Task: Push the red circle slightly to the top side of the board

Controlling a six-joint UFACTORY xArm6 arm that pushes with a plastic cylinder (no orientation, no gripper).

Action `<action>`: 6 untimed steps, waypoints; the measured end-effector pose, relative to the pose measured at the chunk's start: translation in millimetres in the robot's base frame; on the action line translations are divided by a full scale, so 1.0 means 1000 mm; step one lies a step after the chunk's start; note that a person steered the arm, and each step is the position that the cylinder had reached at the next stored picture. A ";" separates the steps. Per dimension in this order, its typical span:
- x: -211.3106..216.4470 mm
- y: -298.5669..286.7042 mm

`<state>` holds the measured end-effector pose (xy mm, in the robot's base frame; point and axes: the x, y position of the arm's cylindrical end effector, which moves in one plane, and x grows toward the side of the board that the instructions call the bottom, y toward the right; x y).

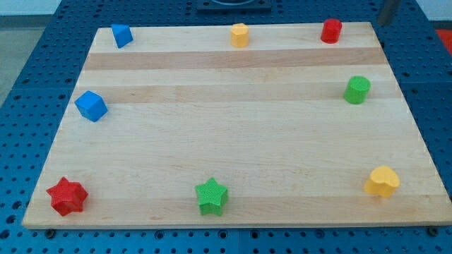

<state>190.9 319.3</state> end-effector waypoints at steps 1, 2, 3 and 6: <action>0.008 -0.023; 0.052 -0.041; 0.057 -0.049; 0.101 -0.109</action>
